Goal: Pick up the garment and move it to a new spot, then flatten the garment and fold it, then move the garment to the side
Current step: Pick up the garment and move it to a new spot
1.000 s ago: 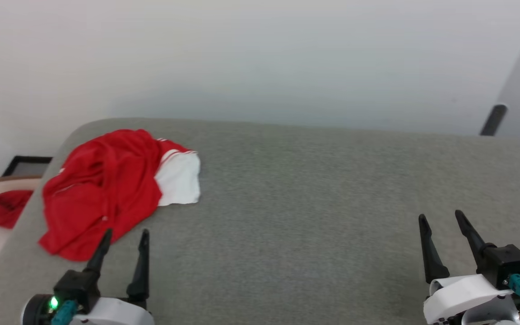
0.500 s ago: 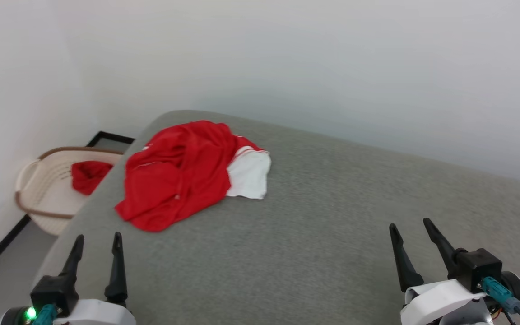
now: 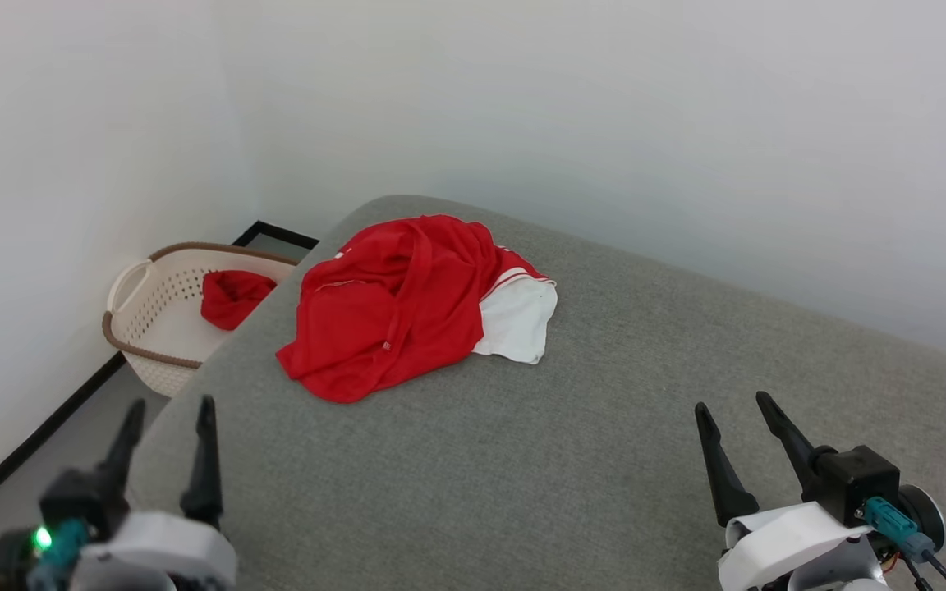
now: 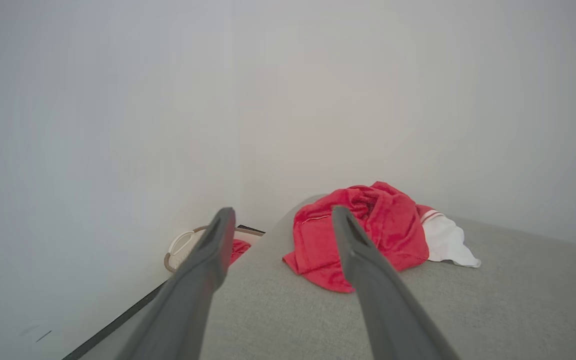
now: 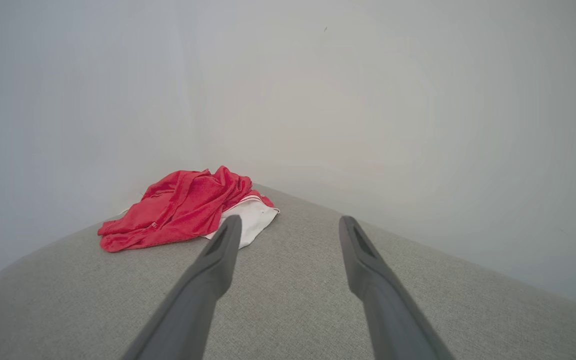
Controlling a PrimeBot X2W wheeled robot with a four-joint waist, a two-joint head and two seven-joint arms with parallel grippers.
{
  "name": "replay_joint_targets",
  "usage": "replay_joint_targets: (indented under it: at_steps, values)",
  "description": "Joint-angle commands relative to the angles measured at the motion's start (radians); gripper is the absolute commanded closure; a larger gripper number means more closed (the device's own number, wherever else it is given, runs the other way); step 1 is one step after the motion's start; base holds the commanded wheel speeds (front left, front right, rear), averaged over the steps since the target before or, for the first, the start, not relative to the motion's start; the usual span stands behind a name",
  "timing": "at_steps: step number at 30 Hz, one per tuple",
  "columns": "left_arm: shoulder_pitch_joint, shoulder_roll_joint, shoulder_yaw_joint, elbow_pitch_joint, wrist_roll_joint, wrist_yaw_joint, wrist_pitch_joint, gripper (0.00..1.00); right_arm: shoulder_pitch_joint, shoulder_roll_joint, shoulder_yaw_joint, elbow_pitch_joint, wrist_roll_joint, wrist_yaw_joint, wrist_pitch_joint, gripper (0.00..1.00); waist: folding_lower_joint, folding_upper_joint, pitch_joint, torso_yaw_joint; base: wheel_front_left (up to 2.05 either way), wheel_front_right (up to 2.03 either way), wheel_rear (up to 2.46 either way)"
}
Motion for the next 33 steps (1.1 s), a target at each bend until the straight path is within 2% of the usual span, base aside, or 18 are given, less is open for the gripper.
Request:
replay_joint_targets:
  at_steps: [1, 8, 15, 20, 33]
  values:
    - [-0.030, 0.015, 0.002, -0.008, -0.016, -0.010, 0.021, 0.00, 0.001, 0.002, 0.000, -0.005, -0.006, 0.000, 0.000, 0.00, 0.0000, 0.0000, 0.016, -0.017, 0.00, 0.00, 0.00]
    - [-0.175, 0.082, -0.011, -0.019, -0.123, -0.053, 0.177, 0.00, -0.004, 0.003, -0.007, -0.040, -0.029, 0.000, 0.024, 0.00, 0.0000, 0.0000, 0.082, -0.066, 0.00, 0.00, 0.00]
    - [-0.369, 0.161, -0.003, 0.029, -0.274, -0.064, 0.364, 0.00, -0.055, -0.028, -0.004, -0.113, -0.051, 0.000, 0.065, 0.00, 0.0000, 0.0000, 0.219, -0.127, 0.00, 0.00, 0.00]
    - [-0.510, 0.222, -0.011, 0.109, -0.316, -0.067, 0.467, 0.00, -0.105, -0.061, 0.012, -0.165, -0.052, 0.000, 0.094, 0.00, 0.0000, 0.0000, 0.331, -0.177, 0.00, 0.00, 0.00]
    - [-0.784, 0.258, -0.041, 0.404, -0.441, -0.066, 0.720, 0.00, -0.211, -0.124, 0.041, -0.269, -0.043, 0.000, 0.140, 0.00, 0.0000, 0.0000, 0.562, -0.278, 0.00, 0.00, 0.00]
